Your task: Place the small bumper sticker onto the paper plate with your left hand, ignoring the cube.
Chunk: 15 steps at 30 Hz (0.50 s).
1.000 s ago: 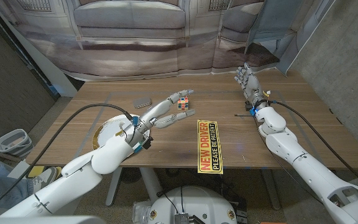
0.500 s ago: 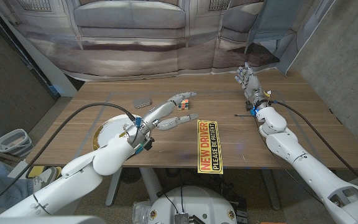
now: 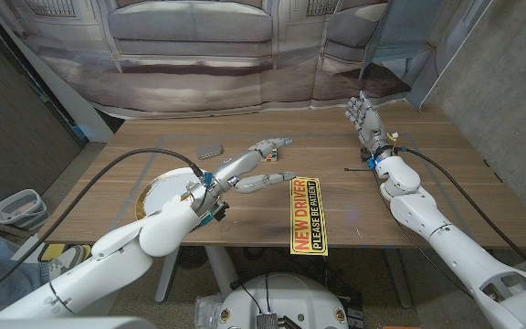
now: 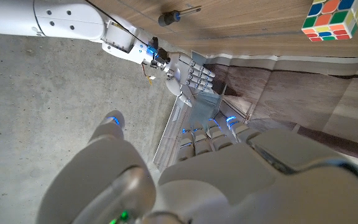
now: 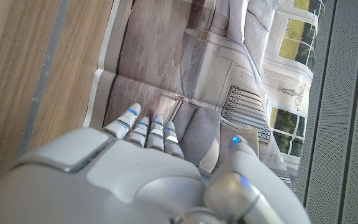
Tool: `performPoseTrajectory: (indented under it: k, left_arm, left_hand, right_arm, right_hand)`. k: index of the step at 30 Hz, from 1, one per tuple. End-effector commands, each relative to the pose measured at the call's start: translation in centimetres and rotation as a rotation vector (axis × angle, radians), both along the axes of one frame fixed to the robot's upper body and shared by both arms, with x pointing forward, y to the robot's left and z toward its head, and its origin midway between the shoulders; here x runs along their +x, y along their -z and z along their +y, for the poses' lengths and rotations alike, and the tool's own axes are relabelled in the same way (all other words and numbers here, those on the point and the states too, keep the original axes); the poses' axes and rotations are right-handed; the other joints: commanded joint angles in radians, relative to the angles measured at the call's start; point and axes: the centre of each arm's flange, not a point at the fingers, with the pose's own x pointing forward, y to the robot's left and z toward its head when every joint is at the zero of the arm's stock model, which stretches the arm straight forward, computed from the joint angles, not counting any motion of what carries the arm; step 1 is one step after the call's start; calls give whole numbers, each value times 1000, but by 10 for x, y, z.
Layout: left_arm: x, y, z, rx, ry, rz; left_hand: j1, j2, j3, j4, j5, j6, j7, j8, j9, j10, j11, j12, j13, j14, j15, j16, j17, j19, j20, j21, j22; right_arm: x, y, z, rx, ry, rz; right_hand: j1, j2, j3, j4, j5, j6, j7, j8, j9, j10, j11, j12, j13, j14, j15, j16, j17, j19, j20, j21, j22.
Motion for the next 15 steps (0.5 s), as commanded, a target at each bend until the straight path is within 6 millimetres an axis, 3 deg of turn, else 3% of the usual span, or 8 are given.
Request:
performPoseTrajectory:
  k: [1, 15]
  left_arm:
    - [-3, 1, -6, 56, -39, -13]
    - [-3, -1, -12, 120, -68, -13]
  left_hand:
    - [20, -1, 5, -14, 9, 10, 0, 7, 4, 2, -7, -3, 3, 5, -1, 0, 1, 9, -20, -1, 0]
    - [80, -10, 11, -51, 13, 25, -7, 10, 4, -3, -8, -6, 4, 4, -3, -1, 1, 14, -16, -2, -1]
  right_arm:
    - [1, 0, 2, -4, -5, -3]
    - [-2, 0, 2, -4, -3, -3]
  right_hand:
    - [7, 2, 0, -3, 1, 6, 0, 0, 6, 9, 1, 2, 3, 8, 0, -6, 2, 9, -21, -1, 4]
    - [8, 3, -2, -5, 1, 6, 0, 0, 6, 9, 1, 1, 3, 8, 0, -6, 2, 10, -20, -5, 4]
